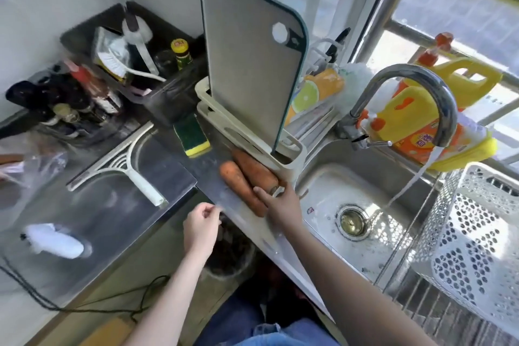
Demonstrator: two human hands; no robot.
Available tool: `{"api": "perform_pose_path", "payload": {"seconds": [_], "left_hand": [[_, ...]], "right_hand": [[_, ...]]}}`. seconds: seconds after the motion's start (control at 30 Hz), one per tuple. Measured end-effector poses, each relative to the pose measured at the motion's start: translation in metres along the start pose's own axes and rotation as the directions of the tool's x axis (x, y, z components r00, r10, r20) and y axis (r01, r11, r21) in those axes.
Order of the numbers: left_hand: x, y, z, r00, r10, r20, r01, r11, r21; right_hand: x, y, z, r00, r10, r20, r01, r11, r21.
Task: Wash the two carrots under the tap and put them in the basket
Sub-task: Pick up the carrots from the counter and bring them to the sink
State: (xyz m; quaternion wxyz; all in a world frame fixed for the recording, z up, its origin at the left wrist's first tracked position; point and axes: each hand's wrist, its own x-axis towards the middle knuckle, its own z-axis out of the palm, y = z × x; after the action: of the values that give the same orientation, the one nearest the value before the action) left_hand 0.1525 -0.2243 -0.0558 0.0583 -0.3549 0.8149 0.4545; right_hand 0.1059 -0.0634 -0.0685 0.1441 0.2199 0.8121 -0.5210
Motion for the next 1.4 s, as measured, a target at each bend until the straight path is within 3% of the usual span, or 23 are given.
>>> {"api": "perform_pose_path", "payload": {"seconds": [0.23, 0.33, 0.43, 0.53, 0.67, 0.83, 1.0, 1.17, 1.3, 1.4], "left_hand": [[0.012, -0.006, 0.005, 0.994, -0.008, 0.106, 0.009, 1.000, -0.013], [0.019, -0.005, 0.010, 0.986, -0.013, 0.169, 0.016, 1.000, -0.019], [0.021, -0.001, 0.019, 0.943, -0.020, 0.331, 0.033, 0.999, -0.034], [0.024, -0.004, 0.027, 0.916, -0.029, 0.400, 0.023, 1.000, 0.021], [0.027, -0.009, 0.032, 0.923, -0.006, 0.385, -0.008, 0.999, 0.036], [0.024, 0.004, 0.034, 0.941, 0.020, 0.339, -0.049, 0.996, 0.080], [0.015, 0.022, 0.034, 0.986, -0.013, 0.165, -0.035, 0.958, 0.285], [0.021, 0.025, 0.040, 0.995, -0.018, 0.099, -0.016, 0.943, 0.332], [0.025, 0.021, 0.041, 0.996, 0.003, 0.084, -0.022, 0.974, 0.227], [0.031, 0.017, 0.044, 0.997, 0.025, 0.066, -0.034, 0.988, 0.153]], "right_hand": [[0.000, -0.012, 0.017, 0.987, 0.076, -0.144, -0.071, 0.997, 0.040], [0.001, -0.012, 0.016, 0.984, 0.139, -0.113, -0.120, 0.980, 0.158], [-0.006, -0.014, -0.005, 0.968, 0.250, -0.016, -0.238, 0.940, 0.242], [-0.030, -0.004, -0.045, 0.913, 0.381, 0.146, -0.408, 0.845, 0.345], [-0.073, 0.039, -0.103, 0.832, 0.524, 0.182, -0.522, 0.628, 0.577], [-0.071, 0.071, -0.133, 0.759, 0.650, -0.048, -0.387, 0.509, 0.769], [-0.024, 0.084, -0.124, 0.533, 0.808, -0.251, -0.372, 0.491, 0.788], [0.019, 0.096, -0.115, 0.530, 0.835, -0.149, -0.308, 0.353, 0.883], [0.047, 0.115, -0.108, 0.608, 0.782, -0.137, -0.064, 0.219, 0.974], [0.070, 0.138, -0.108, 0.526, 0.850, -0.035, -0.014, 0.050, 0.999]]}}
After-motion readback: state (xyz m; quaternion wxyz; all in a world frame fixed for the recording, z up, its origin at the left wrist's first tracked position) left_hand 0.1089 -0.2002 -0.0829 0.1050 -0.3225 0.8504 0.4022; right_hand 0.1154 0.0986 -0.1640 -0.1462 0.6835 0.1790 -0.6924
